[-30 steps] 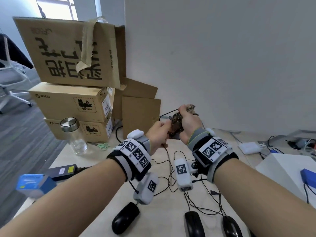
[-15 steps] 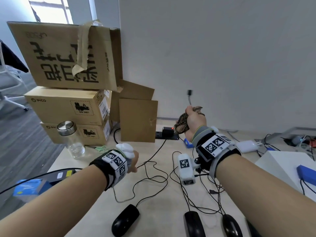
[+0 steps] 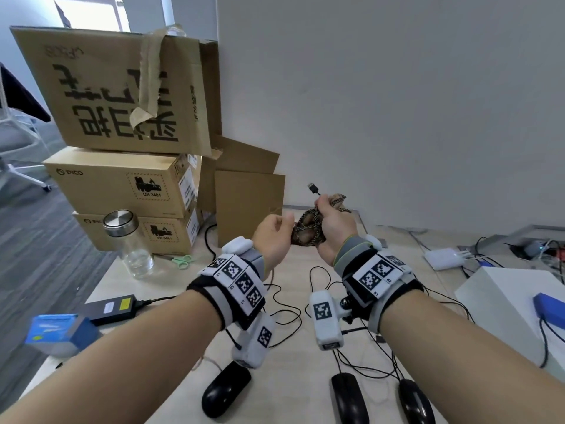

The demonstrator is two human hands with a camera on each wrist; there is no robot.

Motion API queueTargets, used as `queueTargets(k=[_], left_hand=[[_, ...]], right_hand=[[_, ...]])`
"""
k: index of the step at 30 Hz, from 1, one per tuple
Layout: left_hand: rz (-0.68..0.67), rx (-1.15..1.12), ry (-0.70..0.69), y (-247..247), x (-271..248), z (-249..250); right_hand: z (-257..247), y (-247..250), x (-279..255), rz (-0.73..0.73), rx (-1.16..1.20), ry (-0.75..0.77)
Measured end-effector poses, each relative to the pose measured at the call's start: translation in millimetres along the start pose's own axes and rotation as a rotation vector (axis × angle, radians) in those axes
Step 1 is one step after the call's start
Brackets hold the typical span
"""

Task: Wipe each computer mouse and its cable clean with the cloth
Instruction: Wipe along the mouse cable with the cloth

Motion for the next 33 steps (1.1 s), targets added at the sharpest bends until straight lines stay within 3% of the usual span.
queueTargets(k=[3,7,9,12,15,19,22,26,29,33], left_hand=[[-0.033,0.224,-0.213,4.7,-3.7,-4.3],[-0.091,0.474,-0.299,4.8,-8.8,-12.5],[-0.162,0.339,-0.230,3.5,-10.6,-9.3],[-0.282,-0.079,0.010,-1.6,-16.5,-1.8],[-0.221,-0.085,0.062,1.4,-12.4,3.1],[-0.099,0.003,-0.121,11.6,-3.3,-0.8],[-0.096,-0.027,-0.234,15.6,-7.6,-0.5],[-0.123,0.021,-0.390,12.5,-16.8,9.2],[-0.142,0.087,-0.376,7.1,-15.8,9.3],[-0.031,0.160,-0.321,12.5,-9.0,10.2]], right_hand=[[-13.2,11.9,5.1,0.066,-0.012,0.018],[-15.4,18.1,6.1,0.070,-0.041,0.026],[-7.7,15.2,1.6,0.023,-0.039,0.013],[7.9,7.0,-9.5,-0.125,-0.073,-0.006],[17.0,-0.2,-20.1,-0.255,-0.085,0.002],[19.4,0.0,-23.7,-0.319,0.145,-0.093],[22.9,7.4,-19.0,-0.294,0.331,-0.191],[29.4,15.1,-19.8,-0.320,0.385,-0.273],[27.5,16.3,-25.7,-0.390,0.387,-0.285],[26.3,17.1,-30.5,-0.441,0.366,-0.293]])
Point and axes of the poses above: each hand's wrist, its own x-axis towards the middle knuckle, its own y-axis out of the back of the hand, z = x × y, the point moved 5 cm from there along x, towards the middle knuckle, and after that the axes turned 4 degrees about y, right-handed, at the moved point
